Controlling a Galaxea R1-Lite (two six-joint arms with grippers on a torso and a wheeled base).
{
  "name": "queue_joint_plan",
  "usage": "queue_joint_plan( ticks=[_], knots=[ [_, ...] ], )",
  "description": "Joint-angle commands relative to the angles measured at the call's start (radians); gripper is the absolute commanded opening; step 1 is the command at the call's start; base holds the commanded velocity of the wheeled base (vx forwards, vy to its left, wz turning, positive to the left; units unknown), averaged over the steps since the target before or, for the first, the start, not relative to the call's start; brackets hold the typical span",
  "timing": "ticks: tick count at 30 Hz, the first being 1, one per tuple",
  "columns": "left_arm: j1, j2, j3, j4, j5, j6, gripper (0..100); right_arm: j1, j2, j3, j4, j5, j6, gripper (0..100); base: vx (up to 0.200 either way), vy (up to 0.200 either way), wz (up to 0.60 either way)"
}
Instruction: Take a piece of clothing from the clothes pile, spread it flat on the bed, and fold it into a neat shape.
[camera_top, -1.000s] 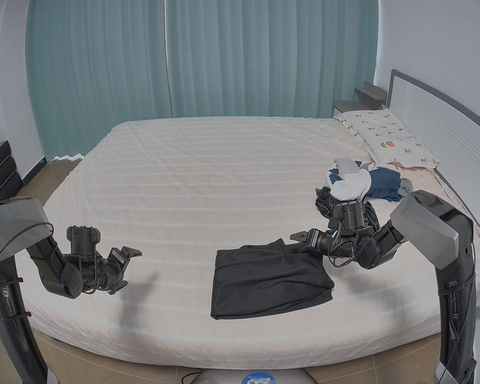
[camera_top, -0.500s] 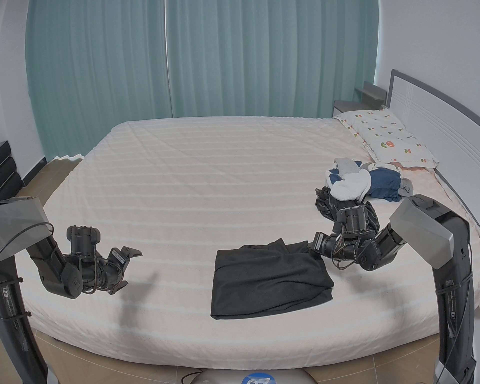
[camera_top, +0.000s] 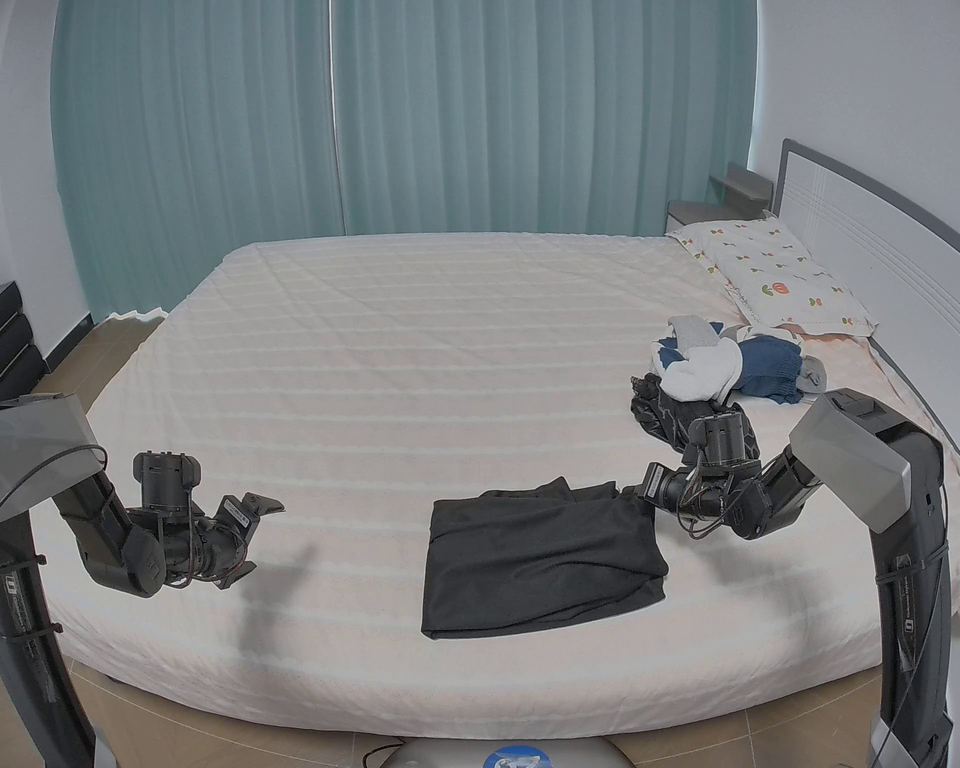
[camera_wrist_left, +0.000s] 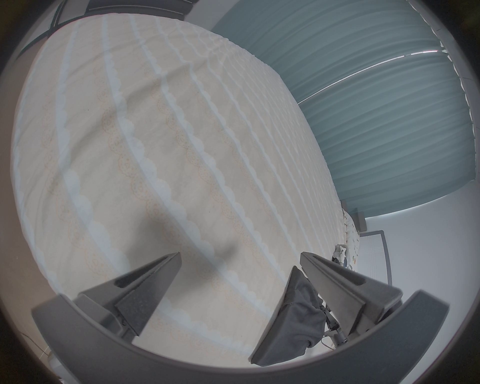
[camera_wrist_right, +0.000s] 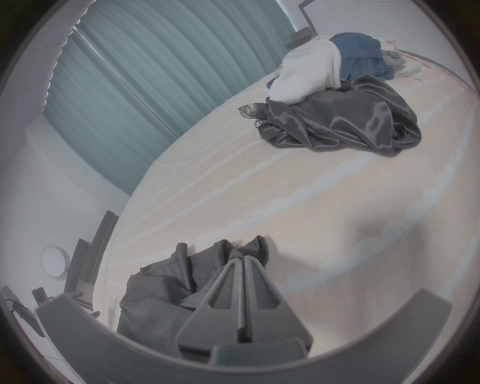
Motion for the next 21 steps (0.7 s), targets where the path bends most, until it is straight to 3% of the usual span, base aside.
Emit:
queue_joint_plan(
  ticks=[1, 16, 21],
  knots=[
    [0.001, 0.001, 0.0, 0.0, 0.0, 0.0, 100, -0.007, 0.005, 0.004, 0.0, 0.001, -0.001, 0, 0.0, 0.0, 0.0],
    [0.001, 0.001, 0.002, 0.0, 0.0, 0.001, 100, -0.037, 0.028, -0.008, -0.003, -0.012, 0.004, 0, 0.0, 0.0, 0.0],
    [0.001, 0.001, 0.002, 0.0, 0.0, 0.001, 100, -0.031, 0.02, -0.008, -0.005, -0.012, 0.049, 0, 0.0, 0.0, 0.0]
  ],
)
